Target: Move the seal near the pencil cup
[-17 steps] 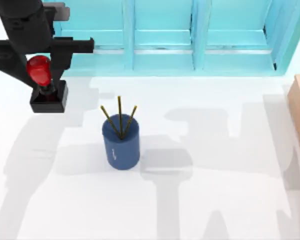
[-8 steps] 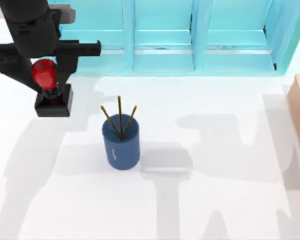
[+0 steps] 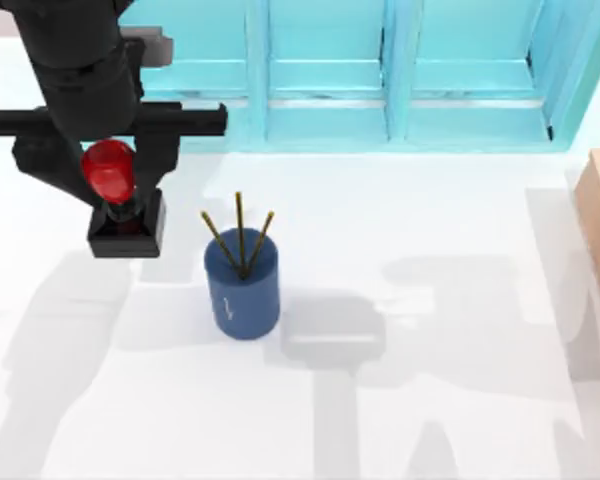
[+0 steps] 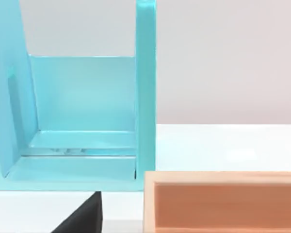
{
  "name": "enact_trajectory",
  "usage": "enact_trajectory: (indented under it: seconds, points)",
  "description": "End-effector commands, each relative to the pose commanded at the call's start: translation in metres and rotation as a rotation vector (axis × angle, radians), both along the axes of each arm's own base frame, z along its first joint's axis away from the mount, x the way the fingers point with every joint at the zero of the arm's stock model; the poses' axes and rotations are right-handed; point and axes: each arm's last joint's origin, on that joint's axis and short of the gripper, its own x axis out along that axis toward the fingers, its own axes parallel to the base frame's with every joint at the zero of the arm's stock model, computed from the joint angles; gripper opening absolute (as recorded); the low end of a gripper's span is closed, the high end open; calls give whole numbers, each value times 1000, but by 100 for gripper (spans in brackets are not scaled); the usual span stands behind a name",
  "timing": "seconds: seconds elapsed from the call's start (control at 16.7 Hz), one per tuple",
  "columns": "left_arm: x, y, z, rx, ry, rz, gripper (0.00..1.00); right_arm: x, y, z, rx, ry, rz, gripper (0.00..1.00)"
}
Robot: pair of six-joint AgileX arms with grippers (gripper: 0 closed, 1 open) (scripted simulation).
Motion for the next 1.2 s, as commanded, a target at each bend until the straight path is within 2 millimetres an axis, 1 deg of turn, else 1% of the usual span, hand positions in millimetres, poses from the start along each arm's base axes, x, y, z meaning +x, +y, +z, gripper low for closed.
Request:
enact_trajectory:
  seconds: [0.18, 0.48, 0.72, 1.2]
  points:
    - [1, 1, -3, 0, 0, 2, 0, 0, 0, 0, 0, 0, 0, 100]
    - [0, 0, -14, 0, 1, 0, 0, 0, 0, 0, 0, 0, 0, 100]
    - [0, 0, -15, 0, 0, 0, 0, 0, 0, 0, 0, 0, 0, 100]
    - [0, 0, -15, 0, 0, 0, 60, 0, 0, 0, 0, 0, 0, 100]
